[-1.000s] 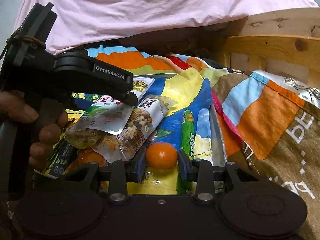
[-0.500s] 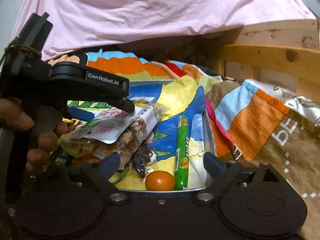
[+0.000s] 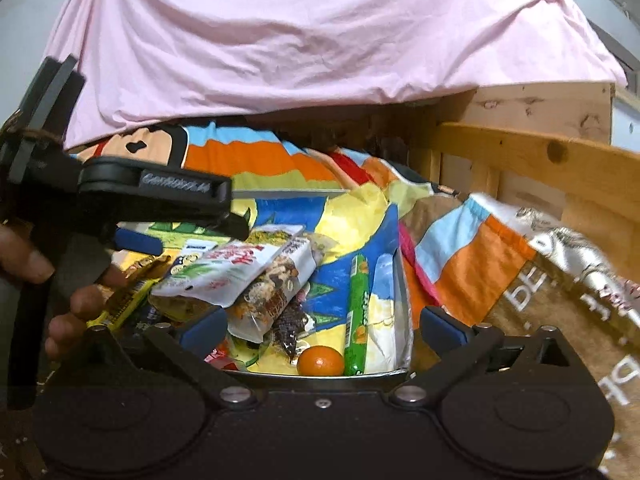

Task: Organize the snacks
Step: 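Open both tools in the tray and withdraw them upward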

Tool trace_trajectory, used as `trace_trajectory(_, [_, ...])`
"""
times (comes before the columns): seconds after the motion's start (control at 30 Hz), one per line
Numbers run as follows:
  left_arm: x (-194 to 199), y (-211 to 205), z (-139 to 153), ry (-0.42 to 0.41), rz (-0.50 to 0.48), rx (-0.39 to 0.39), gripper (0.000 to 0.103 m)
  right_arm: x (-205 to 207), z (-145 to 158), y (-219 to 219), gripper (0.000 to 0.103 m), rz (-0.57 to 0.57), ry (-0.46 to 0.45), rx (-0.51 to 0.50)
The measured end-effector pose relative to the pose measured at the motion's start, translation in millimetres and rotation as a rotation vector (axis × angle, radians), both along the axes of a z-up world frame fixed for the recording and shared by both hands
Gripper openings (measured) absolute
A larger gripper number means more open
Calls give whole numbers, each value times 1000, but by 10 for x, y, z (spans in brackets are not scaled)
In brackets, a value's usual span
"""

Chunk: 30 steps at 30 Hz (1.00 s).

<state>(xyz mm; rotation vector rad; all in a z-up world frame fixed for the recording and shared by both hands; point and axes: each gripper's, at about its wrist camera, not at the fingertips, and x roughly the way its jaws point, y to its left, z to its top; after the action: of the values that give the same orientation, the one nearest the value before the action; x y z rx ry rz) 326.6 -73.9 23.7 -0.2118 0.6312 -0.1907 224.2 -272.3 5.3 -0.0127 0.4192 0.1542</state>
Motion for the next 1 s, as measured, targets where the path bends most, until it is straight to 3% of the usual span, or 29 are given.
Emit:
trace_trajectory(0.5, [-1014,464,314,-3,85,19,102,-726,533,127,102,7,-83,-1])
trace_trajectory(1.0, [-1860,639,705,-110,79,14,102,-1460,986,320,102,-8,-182,-24])
